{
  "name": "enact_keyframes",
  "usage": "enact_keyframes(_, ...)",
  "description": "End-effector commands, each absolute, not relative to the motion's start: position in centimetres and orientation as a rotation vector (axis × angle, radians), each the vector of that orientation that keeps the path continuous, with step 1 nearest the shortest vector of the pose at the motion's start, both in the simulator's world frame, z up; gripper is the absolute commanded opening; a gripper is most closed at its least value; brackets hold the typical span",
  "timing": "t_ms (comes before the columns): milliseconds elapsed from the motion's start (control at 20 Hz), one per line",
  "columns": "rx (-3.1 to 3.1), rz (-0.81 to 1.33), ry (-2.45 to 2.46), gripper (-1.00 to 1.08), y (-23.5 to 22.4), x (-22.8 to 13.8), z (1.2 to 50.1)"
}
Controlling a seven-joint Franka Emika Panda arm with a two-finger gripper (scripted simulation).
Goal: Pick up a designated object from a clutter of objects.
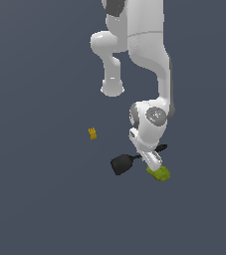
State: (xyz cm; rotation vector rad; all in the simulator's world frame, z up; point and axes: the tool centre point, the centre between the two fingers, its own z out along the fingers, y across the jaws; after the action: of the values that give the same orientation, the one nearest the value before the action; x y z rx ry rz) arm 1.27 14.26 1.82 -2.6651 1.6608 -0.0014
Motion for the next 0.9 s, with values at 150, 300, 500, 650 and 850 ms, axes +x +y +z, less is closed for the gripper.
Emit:
enact_keyframes(150,-2.665,-0.002,1.660,-1.00,14.3,1.0,2.6)
enact_keyframes(300,-2.665,-0.001,1.660,-1.00,14.4,0.7,3.6)
enact_keyframes(500,-2.664,0.000,1.661,-1.00,14.5,0.0,5.5)
enact_keyframes(650,-2.663,0.001,1.661,-1.00,14.6,-0.7,7.4)
enact_keyframes(850,-2.663,0.003,1.661,-1.00,14.7,-1.8,10.5)
